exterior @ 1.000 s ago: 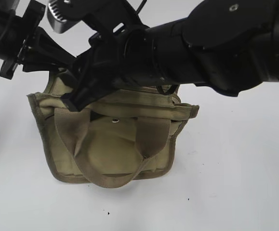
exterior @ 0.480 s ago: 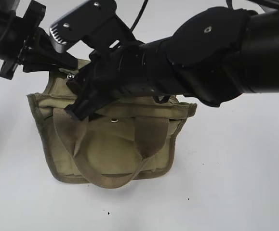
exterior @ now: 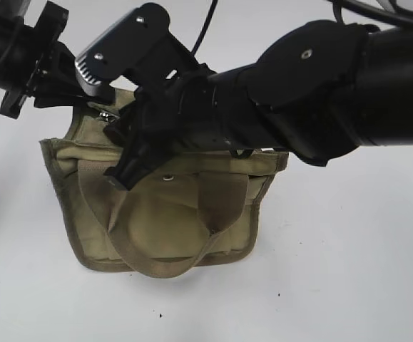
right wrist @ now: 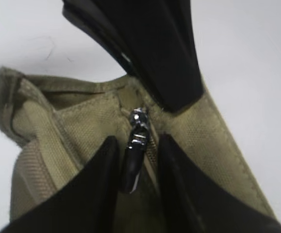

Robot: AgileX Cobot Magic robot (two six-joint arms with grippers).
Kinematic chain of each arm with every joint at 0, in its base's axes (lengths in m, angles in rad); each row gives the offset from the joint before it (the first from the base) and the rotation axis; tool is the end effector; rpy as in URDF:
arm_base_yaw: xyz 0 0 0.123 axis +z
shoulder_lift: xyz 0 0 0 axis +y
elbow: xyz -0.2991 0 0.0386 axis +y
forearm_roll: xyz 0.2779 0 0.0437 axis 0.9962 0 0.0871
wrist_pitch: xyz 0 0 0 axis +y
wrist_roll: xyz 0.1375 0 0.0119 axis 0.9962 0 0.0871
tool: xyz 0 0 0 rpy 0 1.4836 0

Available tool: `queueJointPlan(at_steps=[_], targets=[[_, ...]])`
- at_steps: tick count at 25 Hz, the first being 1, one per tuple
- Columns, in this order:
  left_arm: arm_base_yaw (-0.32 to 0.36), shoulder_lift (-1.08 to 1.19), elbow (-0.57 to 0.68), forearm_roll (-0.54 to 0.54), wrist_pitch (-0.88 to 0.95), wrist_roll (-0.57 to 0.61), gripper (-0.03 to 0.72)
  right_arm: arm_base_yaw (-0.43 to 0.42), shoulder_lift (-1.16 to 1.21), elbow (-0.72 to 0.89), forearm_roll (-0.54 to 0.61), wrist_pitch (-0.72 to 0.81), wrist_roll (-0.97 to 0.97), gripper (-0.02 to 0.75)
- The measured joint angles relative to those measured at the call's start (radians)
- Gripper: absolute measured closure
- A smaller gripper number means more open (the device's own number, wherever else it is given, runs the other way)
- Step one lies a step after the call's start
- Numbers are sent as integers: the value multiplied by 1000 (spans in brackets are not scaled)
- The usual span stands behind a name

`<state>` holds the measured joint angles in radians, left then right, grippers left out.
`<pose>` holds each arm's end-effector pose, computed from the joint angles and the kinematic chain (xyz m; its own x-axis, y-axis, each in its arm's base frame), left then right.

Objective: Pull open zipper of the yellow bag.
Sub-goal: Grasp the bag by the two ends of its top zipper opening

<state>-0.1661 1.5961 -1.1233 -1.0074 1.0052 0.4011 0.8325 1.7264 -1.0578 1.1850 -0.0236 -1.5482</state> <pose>0.3373 -0.1565 0.2479 -0.9650 -0.0497 -0.2577 0.1645 0.6503 -0.7416 0.3020 0.3276 0.1997 -0.0824 -0.6185 -0.7815 -0.8092 0.4993 -0.3098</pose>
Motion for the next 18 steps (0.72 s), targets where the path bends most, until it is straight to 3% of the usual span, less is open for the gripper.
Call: queueJointPlan(at_steps=[6, 8, 12, 18], targets=[[0, 4, 0, 2, 0, 0, 681, 0, 0, 16, 0, -6, -13, 514], [0, 4, 0, 2, 0, 0, 681, 0, 0, 17, 0, -6, -20, 559], [0, 4, 0, 2, 0, 0, 681, 0, 0, 18, 0, -8, -51, 724], [0, 4, -1, -5, 0, 0, 681, -6, -18, 24, 0, -15, -89, 736]])
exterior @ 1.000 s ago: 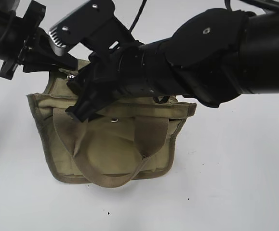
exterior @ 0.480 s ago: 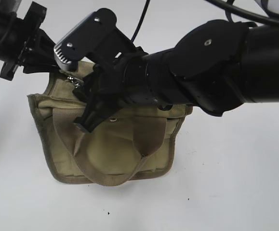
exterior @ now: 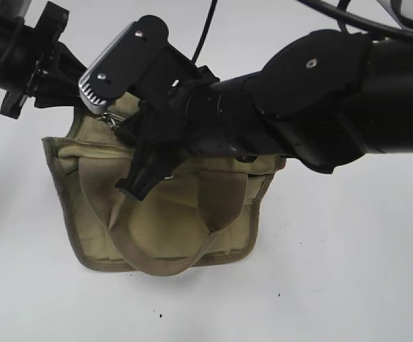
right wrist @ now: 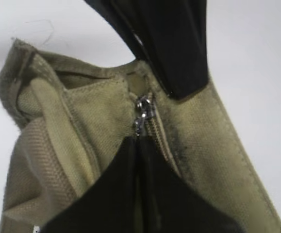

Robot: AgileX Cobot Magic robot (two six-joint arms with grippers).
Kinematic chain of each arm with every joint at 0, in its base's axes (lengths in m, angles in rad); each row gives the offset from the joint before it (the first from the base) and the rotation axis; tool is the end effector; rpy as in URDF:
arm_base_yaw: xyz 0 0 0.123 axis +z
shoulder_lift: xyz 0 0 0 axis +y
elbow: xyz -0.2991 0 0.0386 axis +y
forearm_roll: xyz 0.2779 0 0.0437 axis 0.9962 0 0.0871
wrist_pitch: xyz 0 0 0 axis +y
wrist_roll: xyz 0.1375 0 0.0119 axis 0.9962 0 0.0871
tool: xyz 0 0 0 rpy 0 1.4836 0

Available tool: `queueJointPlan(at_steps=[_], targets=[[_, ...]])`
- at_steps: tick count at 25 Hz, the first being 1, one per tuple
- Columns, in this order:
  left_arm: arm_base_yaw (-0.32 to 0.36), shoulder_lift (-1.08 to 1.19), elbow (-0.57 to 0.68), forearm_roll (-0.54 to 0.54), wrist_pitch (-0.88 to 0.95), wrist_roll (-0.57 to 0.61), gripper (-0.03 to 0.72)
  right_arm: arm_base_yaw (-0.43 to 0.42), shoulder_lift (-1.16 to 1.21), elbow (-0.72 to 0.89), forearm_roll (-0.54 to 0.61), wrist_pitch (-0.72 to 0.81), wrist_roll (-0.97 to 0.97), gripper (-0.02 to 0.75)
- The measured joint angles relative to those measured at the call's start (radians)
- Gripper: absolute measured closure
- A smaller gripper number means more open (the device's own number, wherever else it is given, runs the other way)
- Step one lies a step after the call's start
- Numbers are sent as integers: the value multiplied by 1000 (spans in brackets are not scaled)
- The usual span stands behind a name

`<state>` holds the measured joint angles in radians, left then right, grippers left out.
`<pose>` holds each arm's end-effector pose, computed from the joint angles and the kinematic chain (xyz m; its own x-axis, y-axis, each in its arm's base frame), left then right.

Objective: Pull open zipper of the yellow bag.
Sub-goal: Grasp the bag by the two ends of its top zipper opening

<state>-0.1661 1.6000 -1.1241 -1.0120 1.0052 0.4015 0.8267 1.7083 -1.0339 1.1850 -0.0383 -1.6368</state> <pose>0.3380 -0.1569 0.2472 -0.9658 -0.0521 -0.2541 0.1610 0.6479 -0.7445 0.3012 0.3201 0.1998 -0.0179 -0.6639 -0.7476 -0.8036 0.4545 -0.3844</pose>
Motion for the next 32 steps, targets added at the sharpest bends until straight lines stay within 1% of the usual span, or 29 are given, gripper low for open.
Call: queueJointPlan(at_steps=[2, 5, 10, 12, 14, 16, 17, 20, 23, 26, 29, 32], targets=[[0, 0, 0, -7, -1, 0, 681, -15, -21, 3, 0, 10, -2, 736], [0, 0, 0, -23, -8, 0, 681, -70, -58, 3, -8, 78, -5, 736], [-2, 0, 0, -16, 2, 0, 682, -209, -106, 3, -24, 230, -3, 736], [-2, 0, 0, -15, 3, 0, 682, -262, -114, 3, -83, 318, 24, 736], [-2, 0, 0, -15, 3, 0, 682, -310, -119, 3, -168, 426, 96, 736], [-2, 0, 0, -15, 3, 0, 682, -338, -121, 3, -257, 491, 194, 736], [-2, 0, 0, -15, 4, 0, 682, -344, -122, 3, -281, 515, 223, 736], [-2, 0, 0, -15, 4, 0, 683, -333, -122, -2, -293, 526, 256, 736], [-2, 0, 0, -15, 4, 0, 682, -266, -122, -26, -276, 479, 233, 725], [-2, 0, 0, -15, 4, 0, 682, -178, -118, -28, -272, 353, 188, 631], [-2, 0, 0, -15, 4, 0, 683, -128, -85, -31, -271, 259, 176, 498], [-2, 0, 0, -15, 4, 0, 683, -111, -47, -31, -270, 224, 177, 445]])
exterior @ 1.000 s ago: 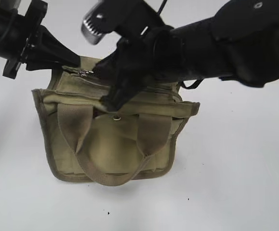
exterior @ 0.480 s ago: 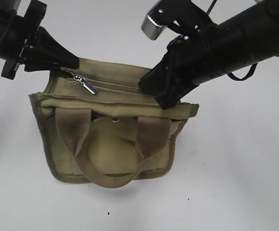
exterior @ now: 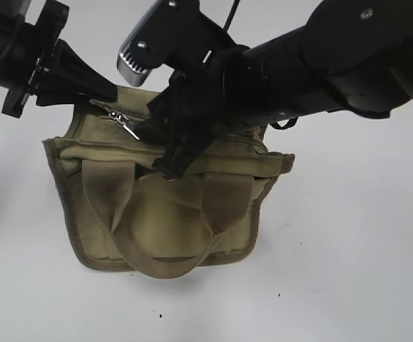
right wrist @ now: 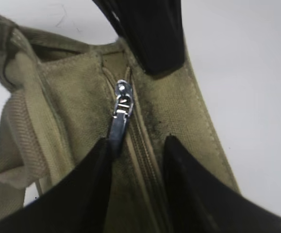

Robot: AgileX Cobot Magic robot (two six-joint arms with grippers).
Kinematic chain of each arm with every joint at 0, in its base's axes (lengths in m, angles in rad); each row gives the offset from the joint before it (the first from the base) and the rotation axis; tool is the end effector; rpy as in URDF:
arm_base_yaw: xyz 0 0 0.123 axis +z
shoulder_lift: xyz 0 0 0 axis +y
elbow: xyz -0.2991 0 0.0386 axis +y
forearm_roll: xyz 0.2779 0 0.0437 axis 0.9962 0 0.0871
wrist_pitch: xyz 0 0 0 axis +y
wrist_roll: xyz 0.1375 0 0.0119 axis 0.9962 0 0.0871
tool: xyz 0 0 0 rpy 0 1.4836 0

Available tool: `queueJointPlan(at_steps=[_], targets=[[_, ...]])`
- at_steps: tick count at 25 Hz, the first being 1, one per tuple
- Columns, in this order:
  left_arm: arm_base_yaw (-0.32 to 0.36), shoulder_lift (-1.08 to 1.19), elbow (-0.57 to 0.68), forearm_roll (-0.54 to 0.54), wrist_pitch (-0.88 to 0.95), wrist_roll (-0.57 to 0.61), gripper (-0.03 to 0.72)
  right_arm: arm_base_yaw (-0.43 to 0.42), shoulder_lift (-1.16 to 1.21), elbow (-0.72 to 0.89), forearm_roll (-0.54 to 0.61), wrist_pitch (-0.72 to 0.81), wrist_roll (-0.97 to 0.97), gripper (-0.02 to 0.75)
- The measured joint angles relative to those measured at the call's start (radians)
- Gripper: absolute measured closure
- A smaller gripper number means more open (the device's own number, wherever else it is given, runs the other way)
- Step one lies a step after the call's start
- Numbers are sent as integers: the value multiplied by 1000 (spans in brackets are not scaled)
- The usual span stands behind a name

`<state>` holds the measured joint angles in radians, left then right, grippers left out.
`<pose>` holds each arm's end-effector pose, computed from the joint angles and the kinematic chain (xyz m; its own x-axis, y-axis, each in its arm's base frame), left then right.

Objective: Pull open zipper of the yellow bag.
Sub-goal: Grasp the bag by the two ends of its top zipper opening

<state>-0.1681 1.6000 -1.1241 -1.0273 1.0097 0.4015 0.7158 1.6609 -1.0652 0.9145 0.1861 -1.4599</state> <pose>0.3375 -0.1588 0.2486 -0.9670 -0.0561 -0.2486 0.1571 0.6367 -0.7550 0.3117 0.2980 0.2180 0.0143 -0.6771 -0.7358 -0.8600 0.3670 -0.3545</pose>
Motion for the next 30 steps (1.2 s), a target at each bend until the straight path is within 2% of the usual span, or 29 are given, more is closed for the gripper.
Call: queueJointPlan(at_steps=[8, 16, 21, 30], targets=[[0, 0, 0, 0, 1, 0, 683, 34, 12, -67, 4, -24, 10, 430], [0, 0, 0, 2, 1, 0, 683, 33, 60, -75, -5, 33, 14, 428], [0, 0, 0, 10, -3, 0, 683, 0, 72, -80, -9, 59, 27, 431], [0, 0, 0, 12, -3, 0, 683, -17, 72, -81, -56, 94, 30, 638]])
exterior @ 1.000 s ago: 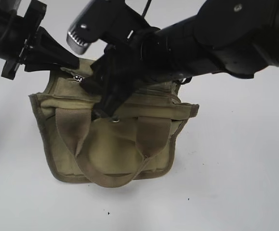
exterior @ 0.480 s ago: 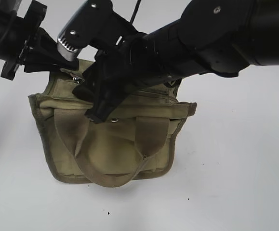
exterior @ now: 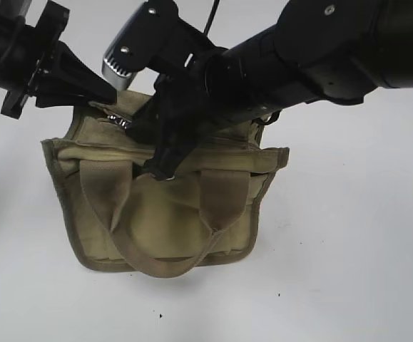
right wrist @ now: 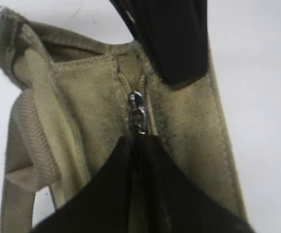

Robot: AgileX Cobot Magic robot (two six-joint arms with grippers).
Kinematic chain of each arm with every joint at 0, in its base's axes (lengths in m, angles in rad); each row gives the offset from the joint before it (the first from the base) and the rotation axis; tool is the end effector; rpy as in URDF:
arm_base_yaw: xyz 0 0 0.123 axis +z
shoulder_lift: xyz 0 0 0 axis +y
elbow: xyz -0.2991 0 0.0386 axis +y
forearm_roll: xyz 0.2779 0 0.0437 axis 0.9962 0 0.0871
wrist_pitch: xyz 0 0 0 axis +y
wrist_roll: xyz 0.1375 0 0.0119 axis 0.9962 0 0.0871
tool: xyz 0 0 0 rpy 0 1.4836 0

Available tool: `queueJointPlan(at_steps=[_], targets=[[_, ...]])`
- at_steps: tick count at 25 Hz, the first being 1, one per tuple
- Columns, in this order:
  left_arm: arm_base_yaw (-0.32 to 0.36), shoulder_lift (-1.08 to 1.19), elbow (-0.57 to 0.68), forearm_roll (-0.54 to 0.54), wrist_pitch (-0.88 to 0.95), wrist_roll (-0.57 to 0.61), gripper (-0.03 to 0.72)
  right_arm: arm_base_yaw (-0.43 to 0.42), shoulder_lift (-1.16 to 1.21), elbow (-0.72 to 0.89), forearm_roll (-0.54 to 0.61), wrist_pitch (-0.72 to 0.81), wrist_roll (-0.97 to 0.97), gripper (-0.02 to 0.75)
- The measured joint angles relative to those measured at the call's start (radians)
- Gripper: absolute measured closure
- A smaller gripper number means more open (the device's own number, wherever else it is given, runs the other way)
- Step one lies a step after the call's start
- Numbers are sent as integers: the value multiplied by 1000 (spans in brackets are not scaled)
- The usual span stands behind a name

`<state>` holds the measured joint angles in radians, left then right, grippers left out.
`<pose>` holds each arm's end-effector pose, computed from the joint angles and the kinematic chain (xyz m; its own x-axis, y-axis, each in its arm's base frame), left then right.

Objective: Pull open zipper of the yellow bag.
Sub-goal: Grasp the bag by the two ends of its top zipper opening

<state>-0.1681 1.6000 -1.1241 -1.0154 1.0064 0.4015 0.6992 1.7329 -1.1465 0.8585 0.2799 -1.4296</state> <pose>0.3376 -0.1578 0.2475 -0.9662 -0.0514 -0.2528 0.1611 0.6451 -0.7469 0.3231 0.3095 0.2091 0.0175 -0.6970 -0.7169 -0.8953 0.3082 -0.3216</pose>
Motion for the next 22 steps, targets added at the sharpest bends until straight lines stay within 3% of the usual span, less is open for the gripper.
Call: queueJointPlan(at_steps=[3, 11, 22], targets=[[0, 0, 0, 2, 2, 0, 683, 0, 0, 0, -2, 29, 1, 736], [0, 0, 0, 1, 8, 0, 683, -23, -21, 0, -58, 66, 37, 736], [0, 0, 0, -6, 9, 0, 683, -185, -103, 0, -334, 356, 303, 736]])
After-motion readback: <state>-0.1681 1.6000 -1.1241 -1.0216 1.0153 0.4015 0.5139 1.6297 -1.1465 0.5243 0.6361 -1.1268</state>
